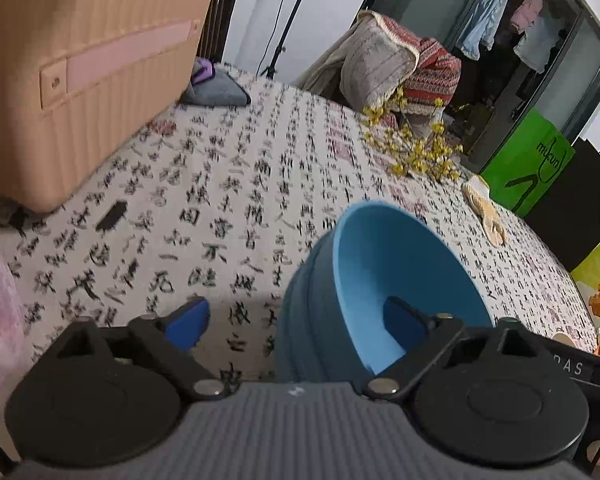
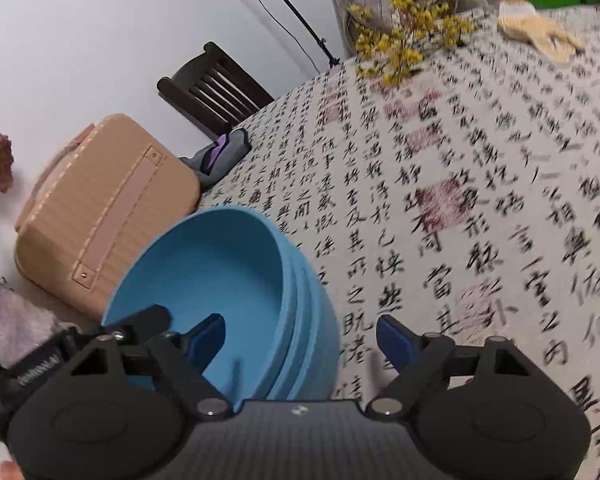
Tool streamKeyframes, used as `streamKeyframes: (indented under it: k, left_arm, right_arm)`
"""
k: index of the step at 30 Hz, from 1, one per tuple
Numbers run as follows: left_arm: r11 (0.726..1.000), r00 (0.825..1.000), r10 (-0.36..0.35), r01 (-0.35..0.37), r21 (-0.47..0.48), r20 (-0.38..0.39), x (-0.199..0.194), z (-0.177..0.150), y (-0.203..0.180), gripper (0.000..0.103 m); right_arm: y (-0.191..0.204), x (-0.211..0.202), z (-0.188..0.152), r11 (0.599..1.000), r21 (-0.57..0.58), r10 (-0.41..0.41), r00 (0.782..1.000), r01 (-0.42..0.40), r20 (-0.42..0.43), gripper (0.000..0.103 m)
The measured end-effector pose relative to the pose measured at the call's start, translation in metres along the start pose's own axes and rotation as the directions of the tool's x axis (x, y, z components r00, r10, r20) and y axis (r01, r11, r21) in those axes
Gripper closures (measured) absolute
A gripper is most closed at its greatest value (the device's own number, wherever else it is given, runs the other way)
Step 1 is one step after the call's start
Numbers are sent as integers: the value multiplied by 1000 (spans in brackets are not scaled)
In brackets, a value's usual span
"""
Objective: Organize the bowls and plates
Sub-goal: 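Close both grippers on opposite sides of the bowl stack rim, then lift the blue bowl stack with both grippers off the table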
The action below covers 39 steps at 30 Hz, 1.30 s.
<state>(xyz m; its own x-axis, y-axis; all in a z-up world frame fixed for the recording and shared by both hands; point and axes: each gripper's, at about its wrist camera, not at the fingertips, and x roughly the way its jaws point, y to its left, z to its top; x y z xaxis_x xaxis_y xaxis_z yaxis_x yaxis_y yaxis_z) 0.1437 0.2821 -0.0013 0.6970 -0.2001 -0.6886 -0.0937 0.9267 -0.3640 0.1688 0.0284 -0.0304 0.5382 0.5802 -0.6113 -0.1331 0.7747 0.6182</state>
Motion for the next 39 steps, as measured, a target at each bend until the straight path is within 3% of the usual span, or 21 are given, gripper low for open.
streamKeyframes:
  k: [3, 15, 39]
  left_arm:
    - [1000, 1000, 0, -1, -17, -28, 5, -3, -2, 22]
    - [996, 999, 5, -9, -89, -52, 12, -10, -7, 49]
    - [992, 996, 85, -86, -96, -17, 7, -15, -14, 69]
  right_arm:
    - [-2, 2, -2, 1000, 21, 5, 1000, -5, -9, 32]
    - [-4, 11, -3, 997, 80, 0, 999, 3, -38, 54]
    - [-1, 13, -6, 996, 69, -46, 998, 48, -34, 62]
